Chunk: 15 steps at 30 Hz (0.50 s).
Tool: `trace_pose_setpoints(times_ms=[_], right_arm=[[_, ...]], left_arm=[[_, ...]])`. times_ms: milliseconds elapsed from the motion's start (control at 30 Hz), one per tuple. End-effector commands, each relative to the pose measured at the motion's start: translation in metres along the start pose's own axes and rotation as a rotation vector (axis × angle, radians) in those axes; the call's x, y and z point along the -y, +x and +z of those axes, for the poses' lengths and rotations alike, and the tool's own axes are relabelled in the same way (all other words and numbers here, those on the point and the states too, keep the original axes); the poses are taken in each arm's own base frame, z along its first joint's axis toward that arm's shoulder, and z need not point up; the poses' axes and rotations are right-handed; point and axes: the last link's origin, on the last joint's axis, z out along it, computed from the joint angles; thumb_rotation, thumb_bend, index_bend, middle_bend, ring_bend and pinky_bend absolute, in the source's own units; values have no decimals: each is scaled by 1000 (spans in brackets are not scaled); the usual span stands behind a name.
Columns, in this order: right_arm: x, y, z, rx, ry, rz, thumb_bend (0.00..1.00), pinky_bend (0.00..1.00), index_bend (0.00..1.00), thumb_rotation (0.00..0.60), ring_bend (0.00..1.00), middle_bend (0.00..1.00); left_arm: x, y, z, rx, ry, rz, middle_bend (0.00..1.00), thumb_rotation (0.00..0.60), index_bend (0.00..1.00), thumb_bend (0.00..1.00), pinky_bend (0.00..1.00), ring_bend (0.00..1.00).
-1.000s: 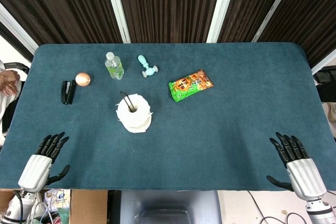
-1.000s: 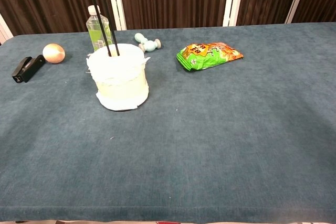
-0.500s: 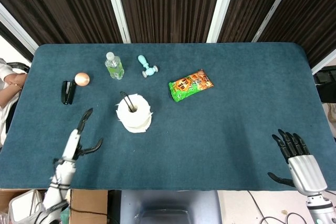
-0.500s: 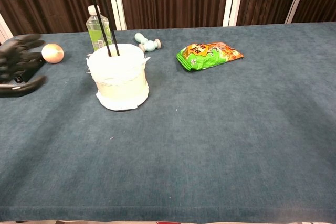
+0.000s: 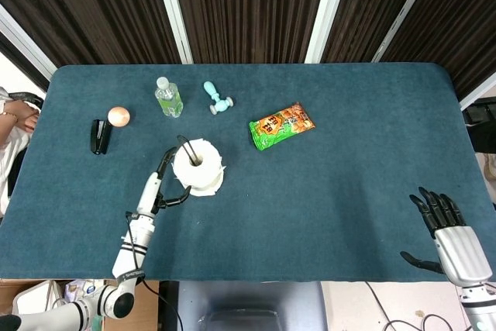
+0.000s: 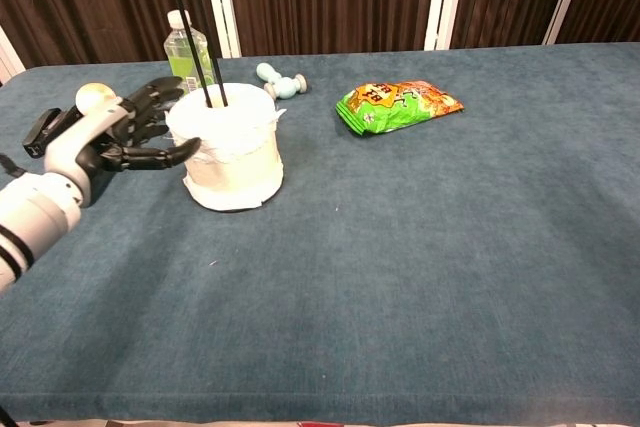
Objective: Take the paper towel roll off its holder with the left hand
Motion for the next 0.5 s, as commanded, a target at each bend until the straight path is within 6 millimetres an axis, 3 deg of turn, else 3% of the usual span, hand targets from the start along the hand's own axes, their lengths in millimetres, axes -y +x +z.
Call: trace_pose_setpoints(times_ms=[33,300,500], right_arm=[[-1,2,-2,-6,4,6,99,0,0,600,0,0],[-4,5,-6,-19,6,22,100,0,0,600,0,0],[-4,6,-5,-17,11,25,99,0,0,600,0,0]], left_arm=[[-6,-8,5,19,13,-27,0,600,0,357,0,0],[-13,-21,13,40,35,-13,0,600,0,354,34,0],[-14,-25,20,40,73,-11,0,600,0,347,228,29]])
